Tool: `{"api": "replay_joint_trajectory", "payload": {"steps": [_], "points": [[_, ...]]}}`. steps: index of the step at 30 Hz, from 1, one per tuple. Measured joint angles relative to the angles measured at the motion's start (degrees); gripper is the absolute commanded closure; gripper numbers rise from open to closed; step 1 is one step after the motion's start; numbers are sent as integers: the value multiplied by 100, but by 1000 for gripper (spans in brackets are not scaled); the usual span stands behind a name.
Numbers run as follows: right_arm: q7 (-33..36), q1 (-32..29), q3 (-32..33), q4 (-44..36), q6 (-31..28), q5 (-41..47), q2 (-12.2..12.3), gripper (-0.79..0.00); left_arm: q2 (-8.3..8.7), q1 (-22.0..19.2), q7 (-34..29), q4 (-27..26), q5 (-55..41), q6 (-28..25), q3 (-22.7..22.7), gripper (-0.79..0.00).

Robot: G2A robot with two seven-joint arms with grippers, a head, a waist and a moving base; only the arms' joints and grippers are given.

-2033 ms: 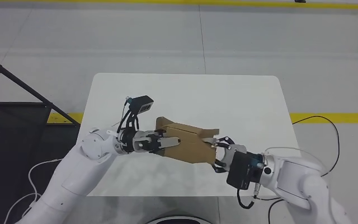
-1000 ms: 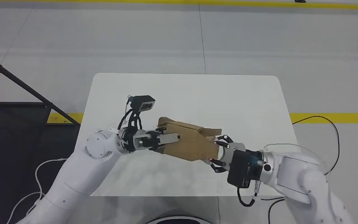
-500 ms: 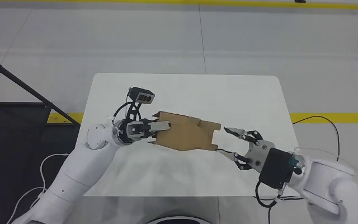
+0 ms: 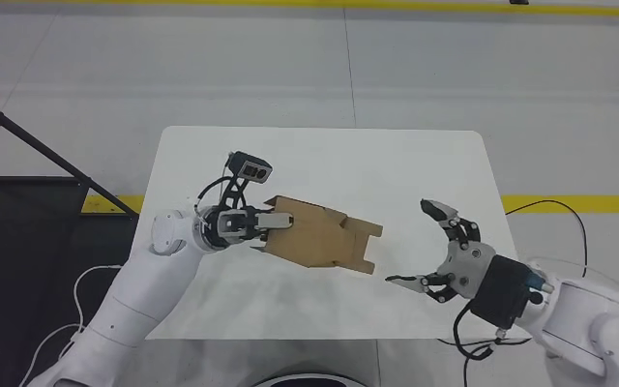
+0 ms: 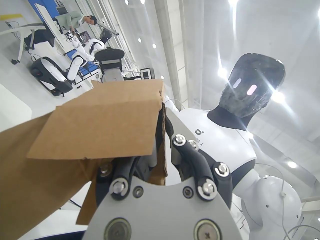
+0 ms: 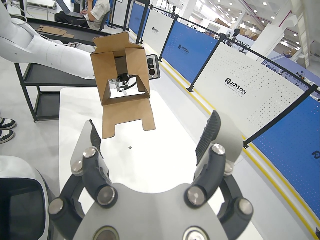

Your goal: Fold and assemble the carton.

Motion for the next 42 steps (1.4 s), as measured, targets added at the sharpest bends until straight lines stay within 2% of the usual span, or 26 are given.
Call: {"api": "replay_joint_trajectory", "payload": {"steps": [10, 15, 16, 25, 42], "points": [[-162, 269, -414, -299, -23, -569, -9, -785, -105, 68, -125, 214, -301, 502, 130, 0], [-4, 428, -764, -315, 56, -788, -19, -391, -152, 43, -198, 311, -281, 668, 162, 0], [40, 449, -819, -320, 70, -802, -21, -376, -160, 41, -207, 325, -282, 681, 159, 0], [402, 710, -1117, -163, 117, -424, -29, -268, -227, 87, -180, 404, -243, 659, 94, 0], [799, 1051, -1517, -69, 145, -126, -38, -231, -331, 160, -295, 397, -200, 760, -35, 0]]}}
